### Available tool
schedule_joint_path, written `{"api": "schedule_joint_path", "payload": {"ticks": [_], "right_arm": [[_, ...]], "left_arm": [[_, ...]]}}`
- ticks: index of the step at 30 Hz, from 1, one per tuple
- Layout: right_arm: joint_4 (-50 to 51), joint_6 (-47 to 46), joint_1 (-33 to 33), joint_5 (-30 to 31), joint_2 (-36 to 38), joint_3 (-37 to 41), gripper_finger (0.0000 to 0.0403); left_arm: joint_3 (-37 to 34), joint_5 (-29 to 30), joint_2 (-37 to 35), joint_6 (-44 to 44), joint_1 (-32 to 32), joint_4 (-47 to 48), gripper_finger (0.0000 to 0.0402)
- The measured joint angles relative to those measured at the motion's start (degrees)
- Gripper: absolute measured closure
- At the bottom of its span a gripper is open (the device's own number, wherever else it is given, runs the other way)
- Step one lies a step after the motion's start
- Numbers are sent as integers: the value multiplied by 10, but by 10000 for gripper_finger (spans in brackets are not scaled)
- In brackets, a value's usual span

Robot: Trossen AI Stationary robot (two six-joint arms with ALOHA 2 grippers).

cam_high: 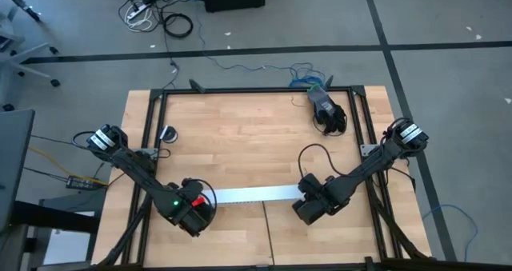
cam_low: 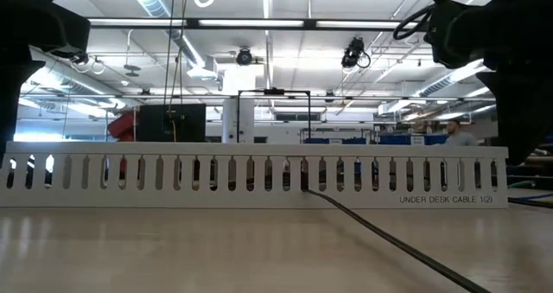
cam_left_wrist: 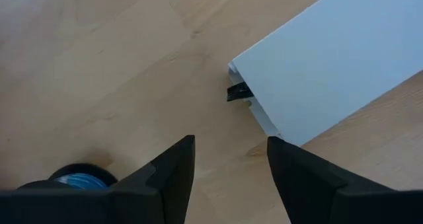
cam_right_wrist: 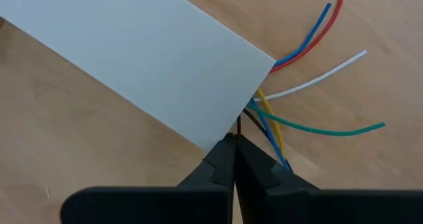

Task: Ziptie cables
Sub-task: Close the lid on the cable duct

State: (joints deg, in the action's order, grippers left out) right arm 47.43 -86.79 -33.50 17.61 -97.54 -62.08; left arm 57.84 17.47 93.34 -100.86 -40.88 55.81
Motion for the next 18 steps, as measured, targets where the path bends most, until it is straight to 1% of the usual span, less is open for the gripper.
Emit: {"api": "schedule_joint_path", "payload": {"ticks": [4,7,11,14,18], "right_arm": [[-8,14,3,1,0,0,402],[0,7,3,1,0,0,402],[14,-5,-2,17,0,-1,403],[11,-6,-2,17,0,-2,403],[25,0,-2,15,0,-17,403]], "left_arm": [[0,0,0,3,0,1,214],[0,2,0,3,0,8,214],[0,17,1,-3,-1,48,214],[5,12,1,-5,-7,71,214],[21,7,1,29,-14,82,214]]}}
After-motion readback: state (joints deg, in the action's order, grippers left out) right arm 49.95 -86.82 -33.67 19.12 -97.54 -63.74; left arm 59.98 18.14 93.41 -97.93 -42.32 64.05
